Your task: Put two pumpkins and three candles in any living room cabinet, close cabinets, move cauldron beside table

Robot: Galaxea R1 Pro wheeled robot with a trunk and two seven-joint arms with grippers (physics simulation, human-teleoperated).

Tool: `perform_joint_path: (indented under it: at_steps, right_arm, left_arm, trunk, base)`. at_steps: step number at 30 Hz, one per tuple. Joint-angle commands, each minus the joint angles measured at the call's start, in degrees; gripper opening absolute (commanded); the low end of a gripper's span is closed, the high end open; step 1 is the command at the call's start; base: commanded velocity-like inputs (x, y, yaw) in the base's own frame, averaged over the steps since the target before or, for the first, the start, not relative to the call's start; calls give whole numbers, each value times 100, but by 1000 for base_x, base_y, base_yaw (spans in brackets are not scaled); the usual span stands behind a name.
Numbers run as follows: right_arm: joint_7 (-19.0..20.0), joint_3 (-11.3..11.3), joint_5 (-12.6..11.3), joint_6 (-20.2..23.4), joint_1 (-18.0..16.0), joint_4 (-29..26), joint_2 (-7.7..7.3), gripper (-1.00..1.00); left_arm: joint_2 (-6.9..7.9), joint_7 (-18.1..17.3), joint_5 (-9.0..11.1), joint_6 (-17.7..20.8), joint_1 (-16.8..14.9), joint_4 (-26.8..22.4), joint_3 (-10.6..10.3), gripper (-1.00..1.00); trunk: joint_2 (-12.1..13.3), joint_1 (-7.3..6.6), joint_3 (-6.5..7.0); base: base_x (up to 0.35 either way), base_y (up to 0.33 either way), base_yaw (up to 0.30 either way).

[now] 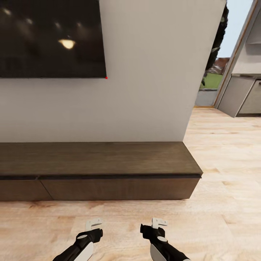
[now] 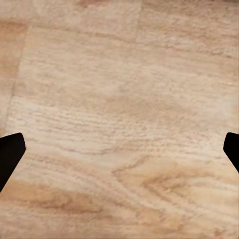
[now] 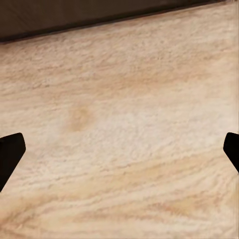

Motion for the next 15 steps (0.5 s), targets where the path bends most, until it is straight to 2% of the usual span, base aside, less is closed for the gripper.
perform_joint_path:
  at_steps: [1, 15]
  right_arm:
    - [-30, 47, -63, -29, -5, 3, -5, 100]
    - [-22, 47, -62, -17, -5, 6, -9, 100]
  left_arm:
    - [8, 49, 30, 17, -4, -12, -40, 100]
    - [4, 48, 30, 15, -2, -9, -48, 100]
  trunk:
    - [39, -24, 13]
    - [601, -331, 265]
  base:
    - [0, 0, 0]
    - [0, 0, 0]
